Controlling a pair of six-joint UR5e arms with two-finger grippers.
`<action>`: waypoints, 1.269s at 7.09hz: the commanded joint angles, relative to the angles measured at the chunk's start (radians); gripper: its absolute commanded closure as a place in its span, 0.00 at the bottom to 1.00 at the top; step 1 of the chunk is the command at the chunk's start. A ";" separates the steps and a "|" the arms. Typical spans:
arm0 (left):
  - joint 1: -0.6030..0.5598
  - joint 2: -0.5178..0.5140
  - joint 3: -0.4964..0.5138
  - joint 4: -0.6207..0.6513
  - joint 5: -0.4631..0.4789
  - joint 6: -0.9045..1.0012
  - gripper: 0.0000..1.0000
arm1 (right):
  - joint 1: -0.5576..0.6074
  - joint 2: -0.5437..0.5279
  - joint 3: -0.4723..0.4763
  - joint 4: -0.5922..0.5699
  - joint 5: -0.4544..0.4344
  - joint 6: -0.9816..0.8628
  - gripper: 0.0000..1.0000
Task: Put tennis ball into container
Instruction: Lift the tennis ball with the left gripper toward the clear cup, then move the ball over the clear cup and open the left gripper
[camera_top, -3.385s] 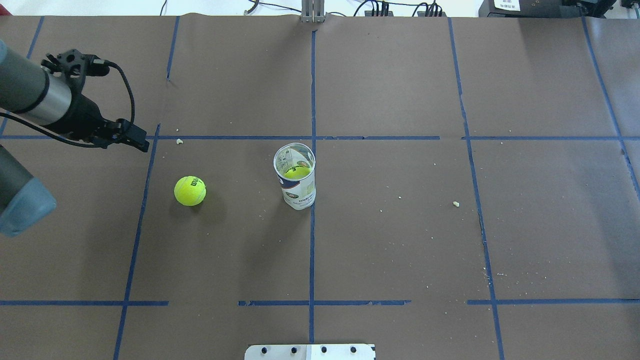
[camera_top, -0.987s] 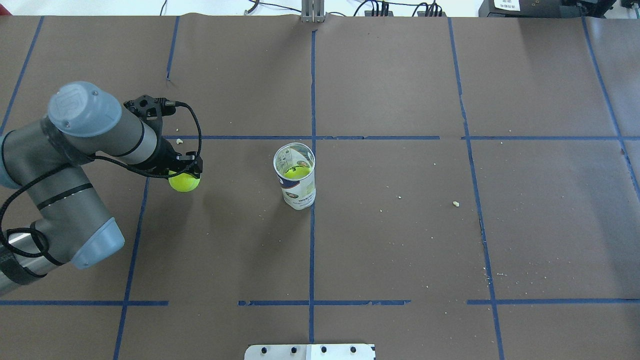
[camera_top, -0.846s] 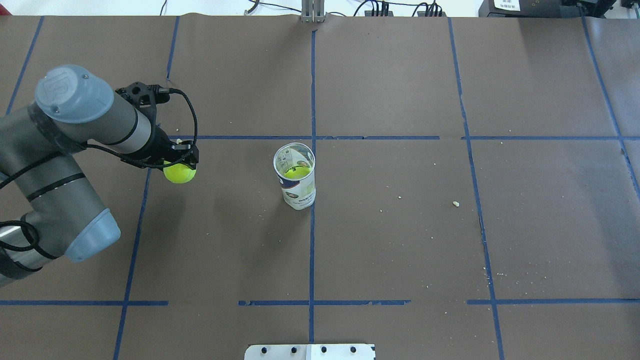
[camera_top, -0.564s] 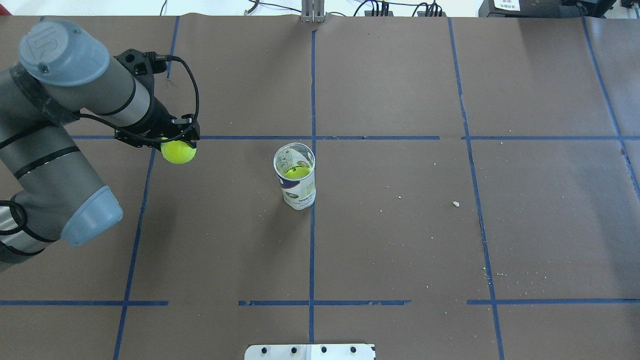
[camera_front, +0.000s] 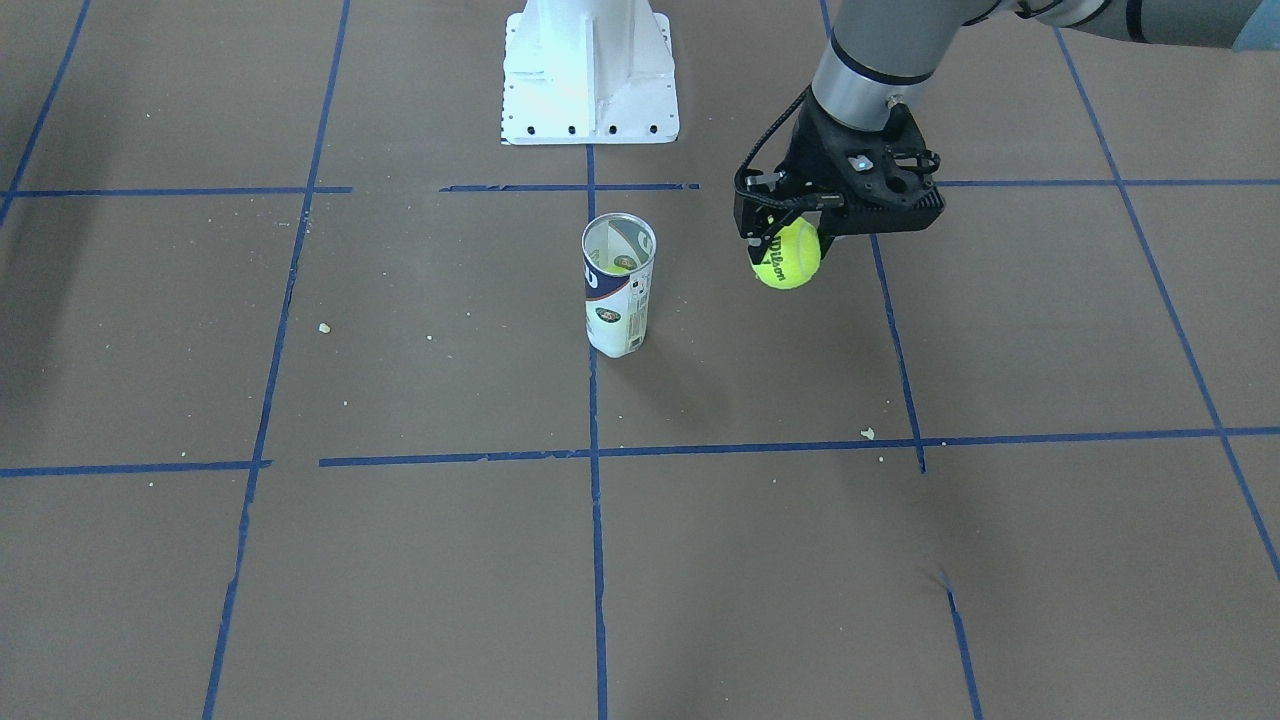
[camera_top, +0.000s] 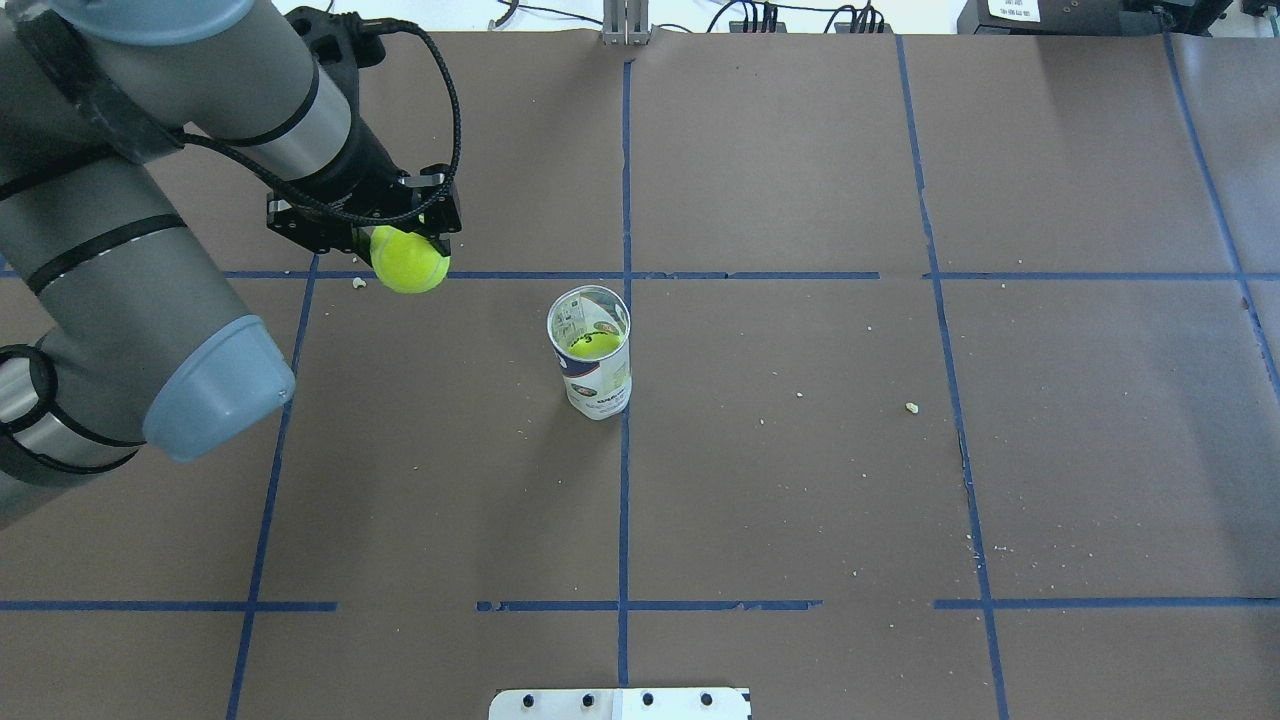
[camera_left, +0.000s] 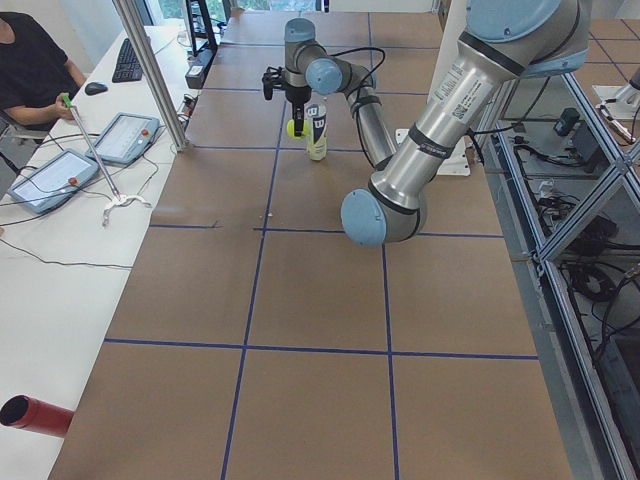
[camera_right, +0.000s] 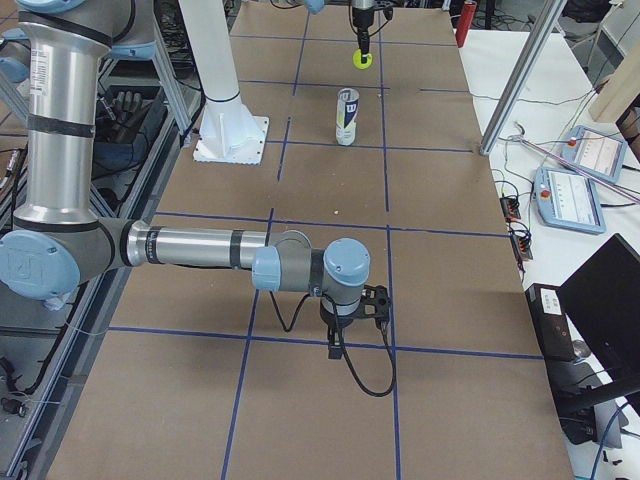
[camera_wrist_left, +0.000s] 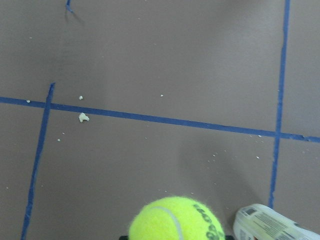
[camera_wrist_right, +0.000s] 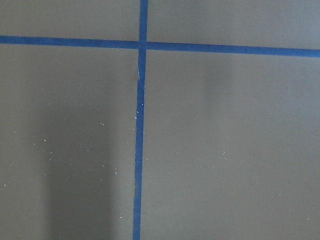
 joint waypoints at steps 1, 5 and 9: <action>0.015 -0.110 0.059 0.009 -0.027 -0.097 1.00 | 0.000 0.000 0.000 0.000 0.000 0.000 0.00; 0.095 -0.214 0.180 -0.001 -0.025 -0.145 1.00 | 0.000 0.000 0.000 0.000 0.000 0.000 0.00; 0.133 -0.206 0.193 -0.023 -0.025 -0.143 1.00 | 0.000 0.000 0.000 0.000 0.000 0.000 0.00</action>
